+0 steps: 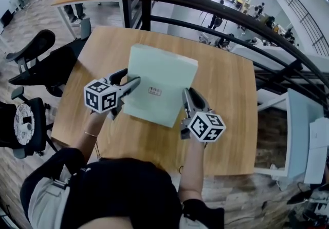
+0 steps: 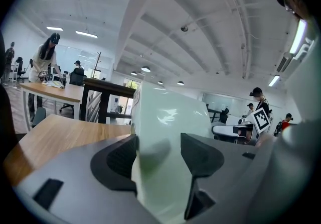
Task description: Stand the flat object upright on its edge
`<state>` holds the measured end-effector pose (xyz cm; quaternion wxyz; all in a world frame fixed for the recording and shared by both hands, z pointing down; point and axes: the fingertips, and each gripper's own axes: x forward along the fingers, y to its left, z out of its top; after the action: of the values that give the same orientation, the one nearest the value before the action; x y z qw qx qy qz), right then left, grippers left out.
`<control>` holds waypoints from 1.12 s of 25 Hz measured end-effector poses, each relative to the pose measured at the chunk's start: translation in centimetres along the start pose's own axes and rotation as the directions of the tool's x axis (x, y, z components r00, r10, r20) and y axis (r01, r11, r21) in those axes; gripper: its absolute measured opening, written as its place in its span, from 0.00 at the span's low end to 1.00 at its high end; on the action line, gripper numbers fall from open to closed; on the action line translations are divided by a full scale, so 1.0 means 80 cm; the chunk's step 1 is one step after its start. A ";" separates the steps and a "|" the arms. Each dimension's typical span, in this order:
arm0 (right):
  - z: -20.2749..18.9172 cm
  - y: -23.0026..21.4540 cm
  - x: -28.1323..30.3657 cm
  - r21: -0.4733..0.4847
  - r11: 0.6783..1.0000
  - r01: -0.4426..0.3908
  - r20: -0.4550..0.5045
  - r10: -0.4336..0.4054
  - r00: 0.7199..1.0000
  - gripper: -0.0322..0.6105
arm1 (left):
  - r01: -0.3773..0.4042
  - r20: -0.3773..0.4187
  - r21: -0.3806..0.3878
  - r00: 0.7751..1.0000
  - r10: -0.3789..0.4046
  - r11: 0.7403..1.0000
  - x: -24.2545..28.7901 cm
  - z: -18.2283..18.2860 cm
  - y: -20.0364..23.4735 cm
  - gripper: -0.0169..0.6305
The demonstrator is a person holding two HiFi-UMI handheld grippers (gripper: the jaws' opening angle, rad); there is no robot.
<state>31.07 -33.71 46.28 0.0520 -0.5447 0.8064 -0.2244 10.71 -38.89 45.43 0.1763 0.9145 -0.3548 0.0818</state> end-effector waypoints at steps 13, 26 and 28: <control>0.026 -0.003 0.012 -0.016 1.000 0.014 0.044 -0.013 0.999 0.19 | 0.023 0.038 0.011 0.999 -0.024 1.000 0.011 0.024 0.005 0.44; 0.020 -0.003 -0.004 -0.019 0.999 0.043 0.103 -0.041 0.994 0.19 | 0.010 0.104 0.015 0.995 -0.012 1.000 -0.002 0.019 -0.010 0.45; 0.021 -0.001 -0.006 -0.009 0.999 0.038 0.114 -0.036 0.993 0.19 | 0.016 0.107 0.010 0.994 -0.017 1.000 -0.006 0.019 -0.011 0.45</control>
<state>31.88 -33.78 44.71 0.0907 -0.5718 0.7930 -0.1895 11.04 -38.57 43.64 0.1538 0.9213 -0.3556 0.0328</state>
